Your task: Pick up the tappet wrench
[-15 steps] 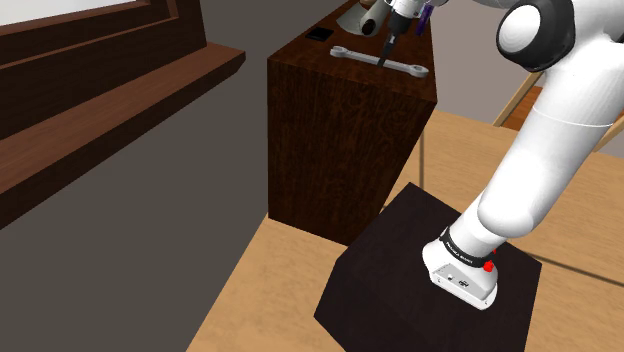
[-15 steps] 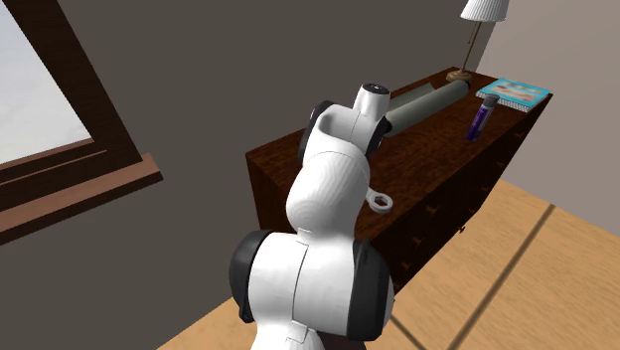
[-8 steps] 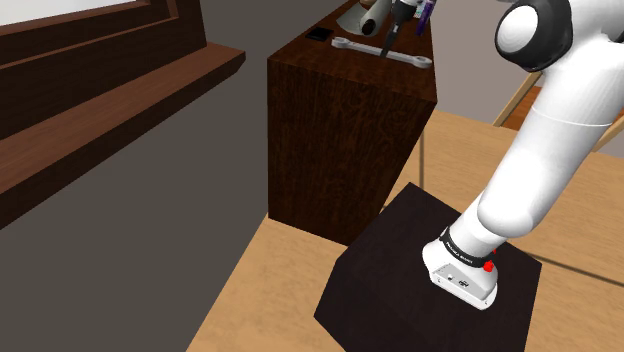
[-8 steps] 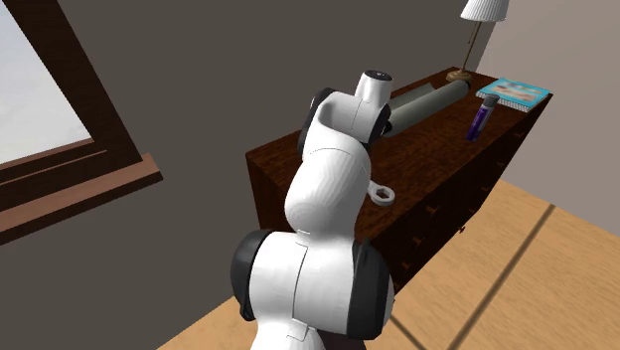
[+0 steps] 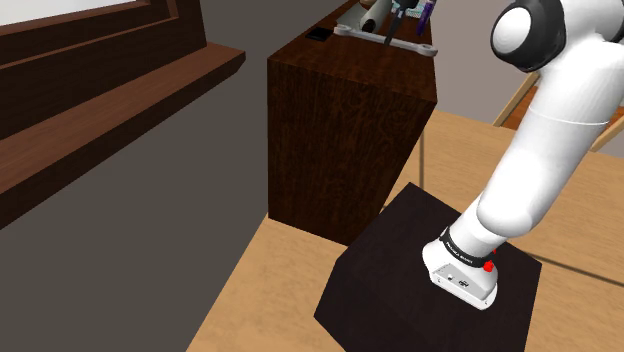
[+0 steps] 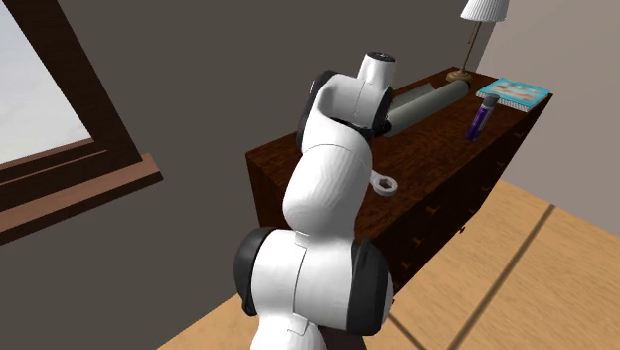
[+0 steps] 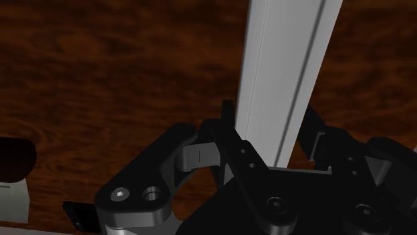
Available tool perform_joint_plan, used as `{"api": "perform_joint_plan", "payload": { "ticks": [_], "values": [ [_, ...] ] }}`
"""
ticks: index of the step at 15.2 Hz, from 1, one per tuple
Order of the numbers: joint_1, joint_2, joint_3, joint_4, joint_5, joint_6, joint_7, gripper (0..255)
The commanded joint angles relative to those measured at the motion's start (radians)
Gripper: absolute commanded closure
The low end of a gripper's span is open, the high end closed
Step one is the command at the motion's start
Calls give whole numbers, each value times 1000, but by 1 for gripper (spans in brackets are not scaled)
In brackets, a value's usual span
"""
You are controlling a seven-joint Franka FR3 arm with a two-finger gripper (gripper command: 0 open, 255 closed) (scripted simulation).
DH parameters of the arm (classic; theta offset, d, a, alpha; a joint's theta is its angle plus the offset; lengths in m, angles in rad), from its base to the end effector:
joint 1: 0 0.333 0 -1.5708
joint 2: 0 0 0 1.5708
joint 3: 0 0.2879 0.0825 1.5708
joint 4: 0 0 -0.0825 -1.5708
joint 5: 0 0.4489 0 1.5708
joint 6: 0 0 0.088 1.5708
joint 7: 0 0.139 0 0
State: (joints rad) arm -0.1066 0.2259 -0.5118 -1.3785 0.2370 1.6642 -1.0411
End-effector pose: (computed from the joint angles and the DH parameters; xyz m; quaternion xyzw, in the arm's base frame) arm 0.5949 -0.3473 0.5474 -0.9744 -0.2111 -0.0764 0.0108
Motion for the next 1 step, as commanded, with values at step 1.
{"api": "perform_joint_plan", "payload": {
  "ticks": [1],
  "values": [
    [-2,2,0,11,1,-9,0,255]
  ]
}}
